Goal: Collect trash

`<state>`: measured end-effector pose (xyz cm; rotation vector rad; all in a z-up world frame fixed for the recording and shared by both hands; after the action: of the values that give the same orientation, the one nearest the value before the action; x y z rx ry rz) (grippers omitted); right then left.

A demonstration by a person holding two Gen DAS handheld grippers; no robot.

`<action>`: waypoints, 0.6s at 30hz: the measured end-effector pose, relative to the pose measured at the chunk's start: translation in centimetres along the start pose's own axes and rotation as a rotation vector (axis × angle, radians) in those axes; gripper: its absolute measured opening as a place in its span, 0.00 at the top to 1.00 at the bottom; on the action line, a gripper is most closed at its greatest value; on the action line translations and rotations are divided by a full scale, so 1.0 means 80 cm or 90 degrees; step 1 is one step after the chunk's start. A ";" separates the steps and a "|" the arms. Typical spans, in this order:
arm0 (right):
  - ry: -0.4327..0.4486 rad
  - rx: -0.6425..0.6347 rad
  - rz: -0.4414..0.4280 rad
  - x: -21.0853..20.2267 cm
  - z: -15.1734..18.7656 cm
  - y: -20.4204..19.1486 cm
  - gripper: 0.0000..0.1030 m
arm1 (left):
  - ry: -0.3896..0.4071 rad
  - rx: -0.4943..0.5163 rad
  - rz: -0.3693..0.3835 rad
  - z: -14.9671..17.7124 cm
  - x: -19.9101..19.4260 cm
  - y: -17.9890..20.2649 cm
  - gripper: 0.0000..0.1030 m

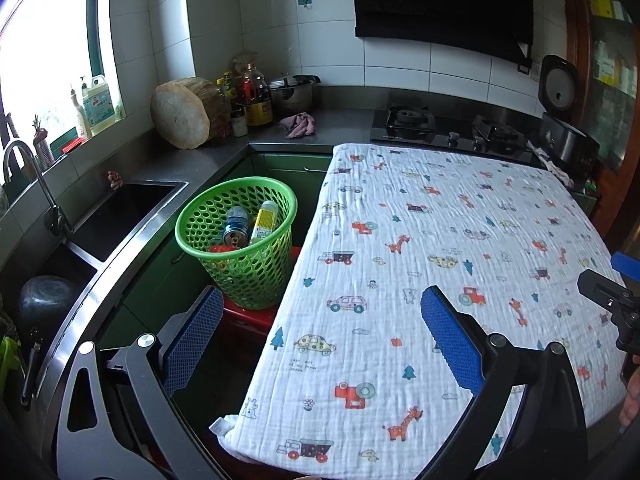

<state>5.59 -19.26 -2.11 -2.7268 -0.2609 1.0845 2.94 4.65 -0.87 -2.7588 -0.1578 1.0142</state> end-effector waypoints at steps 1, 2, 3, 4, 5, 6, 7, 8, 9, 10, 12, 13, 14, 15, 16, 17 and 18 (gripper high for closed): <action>0.001 -0.001 0.001 -0.001 0.000 -0.001 0.07 | 0.001 -0.001 -0.001 0.000 -0.001 0.000 0.05; 0.003 -0.003 0.002 -0.002 0.000 -0.002 0.07 | 0.002 -0.001 -0.002 0.000 -0.002 -0.001 0.05; 0.005 -0.004 0.001 -0.002 0.000 -0.003 0.07 | 0.003 -0.002 -0.002 0.000 -0.002 -0.001 0.05; 0.006 -0.005 0.000 -0.003 0.000 -0.003 0.07 | 0.004 -0.003 -0.003 0.000 -0.003 -0.001 0.05; 0.008 -0.005 0.000 -0.004 0.000 -0.004 0.07 | 0.005 -0.004 -0.004 0.000 -0.004 -0.002 0.05; 0.011 -0.005 0.000 -0.006 -0.001 -0.004 0.07 | 0.007 -0.004 -0.004 -0.001 -0.006 -0.002 0.05; 0.013 -0.006 0.000 -0.007 -0.001 -0.004 0.07 | 0.008 -0.004 -0.004 -0.001 -0.007 -0.002 0.05; 0.014 -0.006 -0.001 -0.007 -0.001 -0.005 0.07 | 0.010 -0.004 -0.007 -0.002 -0.008 -0.002 0.05; 0.015 -0.006 -0.001 -0.008 -0.002 -0.005 0.07 | 0.012 -0.004 -0.007 -0.002 -0.009 -0.002 0.05; 0.016 -0.006 -0.002 -0.008 -0.002 -0.005 0.07 | 0.013 -0.003 -0.008 -0.003 -0.009 -0.002 0.05; 0.017 -0.006 -0.003 -0.009 -0.002 -0.005 0.07 | 0.016 -0.002 -0.009 -0.003 -0.011 -0.002 0.05; 0.016 -0.006 -0.003 -0.008 -0.002 -0.005 0.07 | 0.016 -0.002 -0.010 -0.004 -0.011 -0.002 0.05; 0.017 -0.006 -0.002 -0.009 -0.002 -0.004 0.07 | 0.017 -0.001 -0.009 -0.004 -0.011 -0.001 0.05; 0.016 -0.006 -0.002 -0.008 -0.002 -0.005 0.07 | 0.017 -0.001 -0.008 -0.004 -0.011 -0.001 0.05; 0.015 -0.006 -0.003 -0.008 -0.002 -0.005 0.07 | 0.017 -0.002 -0.008 -0.004 -0.011 0.000 0.05; 0.016 -0.007 -0.003 -0.008 -0.001 -0.004 0.07 | 0.017 -0.002 -0.007 -0.004 -0.012 0.000 0.05; 0.016 -0.006 -0.002 -0.008 -0.001 -0.004 0.07 | 0.016 -0.002 -0.006 -0.004 -0.012 0.000 0.05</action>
<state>5.14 -19.09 -1.51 -2.7457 -0.2669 1.0501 2.45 4.42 -0.04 -2.7703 -0.1699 0.9762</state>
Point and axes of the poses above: each gripper's, at about its wrist camera, not at the fingertips, and x roughly the way its jaws point, y to its right, z to its underside, the point moved 3 cm from there along x, roughly the way its jaws point, and after that the axes turned 12 degrees about x, right-handed, at the moved point
